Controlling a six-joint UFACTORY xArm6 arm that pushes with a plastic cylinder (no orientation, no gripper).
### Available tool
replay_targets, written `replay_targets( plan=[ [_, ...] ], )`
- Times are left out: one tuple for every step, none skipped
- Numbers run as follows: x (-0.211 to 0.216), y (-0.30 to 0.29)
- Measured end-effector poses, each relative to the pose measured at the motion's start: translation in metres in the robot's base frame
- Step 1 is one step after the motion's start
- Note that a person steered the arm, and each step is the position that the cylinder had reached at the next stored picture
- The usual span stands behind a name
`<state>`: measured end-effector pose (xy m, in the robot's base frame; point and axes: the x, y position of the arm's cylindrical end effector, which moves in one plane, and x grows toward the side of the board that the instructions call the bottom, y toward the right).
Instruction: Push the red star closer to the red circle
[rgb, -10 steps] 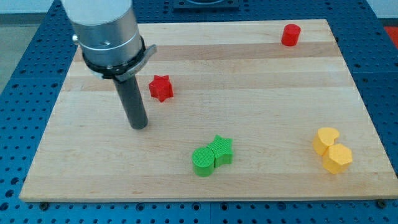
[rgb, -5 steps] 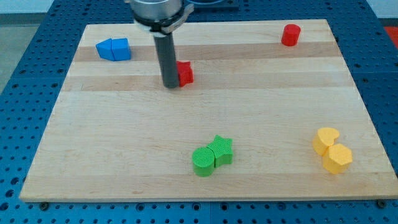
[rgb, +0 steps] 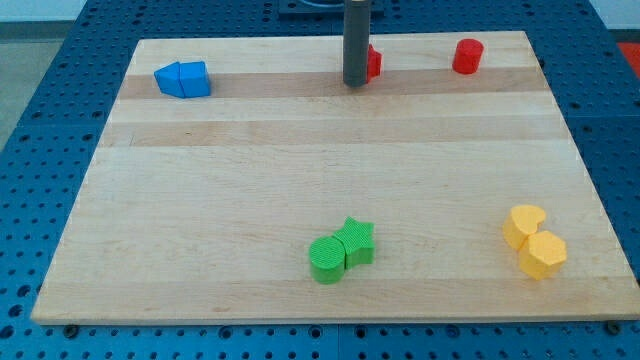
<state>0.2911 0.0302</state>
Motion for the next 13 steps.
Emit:
replay_targets(
  plan=[
    [0.004, -0.011],
    [0.005, -0.04],
    [-0.005, -0.038],
    [-0.02, 0.015],
    [-0.02, 0.016],
    [-0.02, 0.017],
    [-0.02, 0.001],
    [-0.021, -0.02],
    [-0.028, 0.002],
    [-0.028, 0.012],
    [-0.028, 0.021],
    [-0.028, 0.051],
    [-0.028, 0.071]
  ],
)
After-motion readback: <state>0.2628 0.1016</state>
